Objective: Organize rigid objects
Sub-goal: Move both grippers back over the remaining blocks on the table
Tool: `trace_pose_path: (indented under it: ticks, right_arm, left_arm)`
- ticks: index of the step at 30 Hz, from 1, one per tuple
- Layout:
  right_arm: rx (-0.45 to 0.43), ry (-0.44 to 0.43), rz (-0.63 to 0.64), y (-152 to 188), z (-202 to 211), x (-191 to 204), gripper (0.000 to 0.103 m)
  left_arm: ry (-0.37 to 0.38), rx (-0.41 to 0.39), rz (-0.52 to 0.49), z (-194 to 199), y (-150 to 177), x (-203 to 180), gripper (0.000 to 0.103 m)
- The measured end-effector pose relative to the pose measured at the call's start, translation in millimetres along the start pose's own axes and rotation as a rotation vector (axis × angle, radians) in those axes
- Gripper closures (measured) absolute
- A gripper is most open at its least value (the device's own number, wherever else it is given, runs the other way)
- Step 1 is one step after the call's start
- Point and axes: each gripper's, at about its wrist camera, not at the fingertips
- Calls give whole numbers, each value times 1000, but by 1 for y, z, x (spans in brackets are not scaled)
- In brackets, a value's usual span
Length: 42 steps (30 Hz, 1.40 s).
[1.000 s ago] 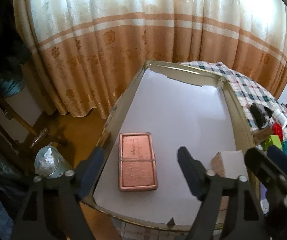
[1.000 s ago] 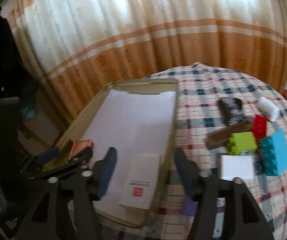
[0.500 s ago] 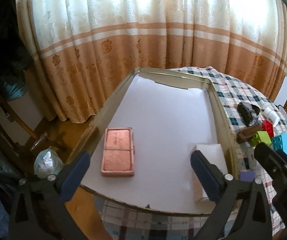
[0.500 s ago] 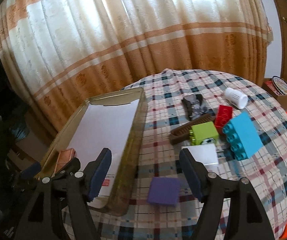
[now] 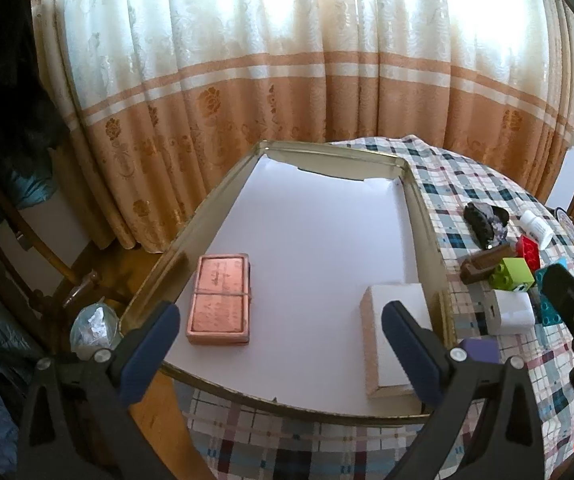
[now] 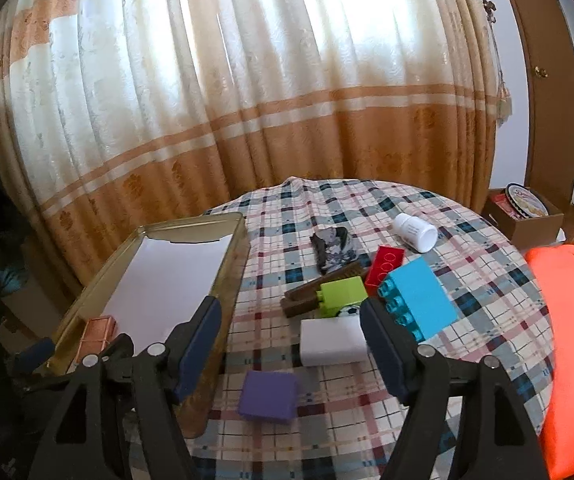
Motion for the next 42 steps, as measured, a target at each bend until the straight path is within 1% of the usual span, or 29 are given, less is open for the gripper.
trace_pose_path:
  ticks: [11,15,20,25,29,33,42]
  right_arm:
    - [37,7,-37,4,2,-15,25]
    - [33,10,-53,3,7,-21,25]
    - [34,12,-65,3,10,-28,25]
    - [32,12,-81,3,15,-34,25]
    - [22,15,-88,4,20,-40,25]
    - [22,23,-102,6,23,-49,25]
    - [26,51,-158,14,29,-81,25]
  left_arm:
    - [16,3,-21,10,2,-12,1]
    - [36,12,-30,13,2,-17,1]
    - [37,11,-57,17,3,-25,1]
    - [64,24,-51,21,5,-29,1]
    - [67,18,-59,27,9,-34,1]
    - [100,35,-48,28,13,-37,1]
    - [117,41,-76,34,21,-52,1]
Point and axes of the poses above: each gripper's, at about its wrist camera, not at the fingertips, and z roughly against the way its jaws point, x to its left, y to its underside, and after that the axes turned 4 degrees about x, right-handed
